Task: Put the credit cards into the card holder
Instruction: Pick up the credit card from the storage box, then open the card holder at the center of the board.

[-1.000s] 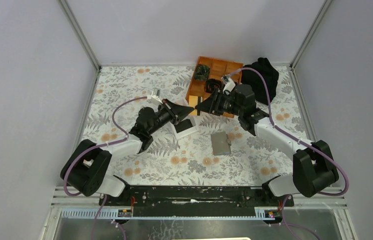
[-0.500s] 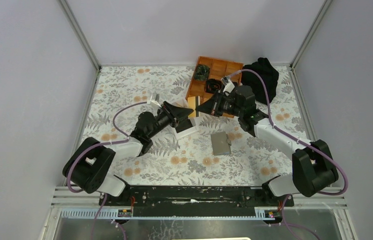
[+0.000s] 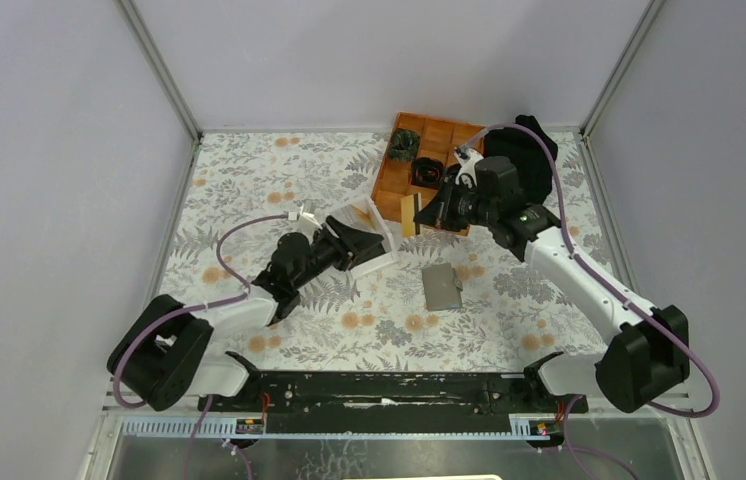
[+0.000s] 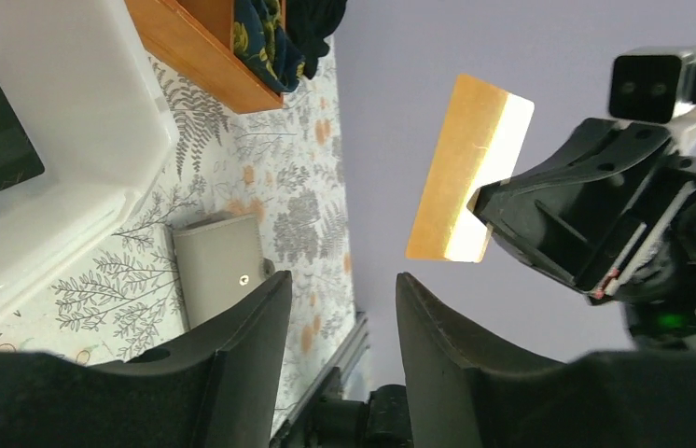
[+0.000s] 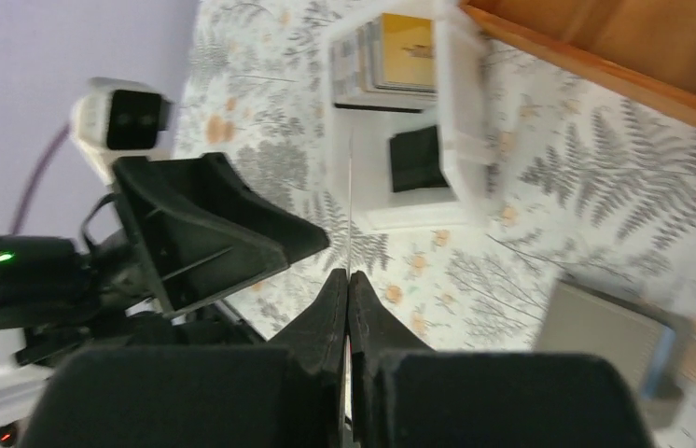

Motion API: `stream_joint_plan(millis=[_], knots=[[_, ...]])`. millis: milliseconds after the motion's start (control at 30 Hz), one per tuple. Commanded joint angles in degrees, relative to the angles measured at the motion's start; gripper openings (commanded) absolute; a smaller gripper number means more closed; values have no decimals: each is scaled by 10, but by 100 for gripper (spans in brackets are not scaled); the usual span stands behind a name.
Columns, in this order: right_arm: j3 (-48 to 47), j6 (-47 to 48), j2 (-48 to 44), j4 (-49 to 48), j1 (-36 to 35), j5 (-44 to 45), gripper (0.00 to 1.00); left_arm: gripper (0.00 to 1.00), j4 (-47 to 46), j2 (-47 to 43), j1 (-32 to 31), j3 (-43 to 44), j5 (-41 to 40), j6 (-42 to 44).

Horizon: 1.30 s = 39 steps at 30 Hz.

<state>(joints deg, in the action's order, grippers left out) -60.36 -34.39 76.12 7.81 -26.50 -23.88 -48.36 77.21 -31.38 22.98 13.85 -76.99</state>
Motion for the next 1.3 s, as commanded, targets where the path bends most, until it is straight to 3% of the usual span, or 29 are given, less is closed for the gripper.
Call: stream_joint_plan(millis=[0,133,333,733,1267], knots=[[-55,77,-15,204,1,103,0,51,181,-32,-36,58,-51,118],[-71,89,-13,290,-2,159,0,44,262,-16,-74,91,-90,159],[-71,97,2,366,-17,216,0,42,331,45,-141,142,-126,207],[-25,87,24,371,-45,237,0,42,398,170,-191,232,-135,253],[27,86,42,368,-57,286,0,41,430,236,-204,293,-124,270]])
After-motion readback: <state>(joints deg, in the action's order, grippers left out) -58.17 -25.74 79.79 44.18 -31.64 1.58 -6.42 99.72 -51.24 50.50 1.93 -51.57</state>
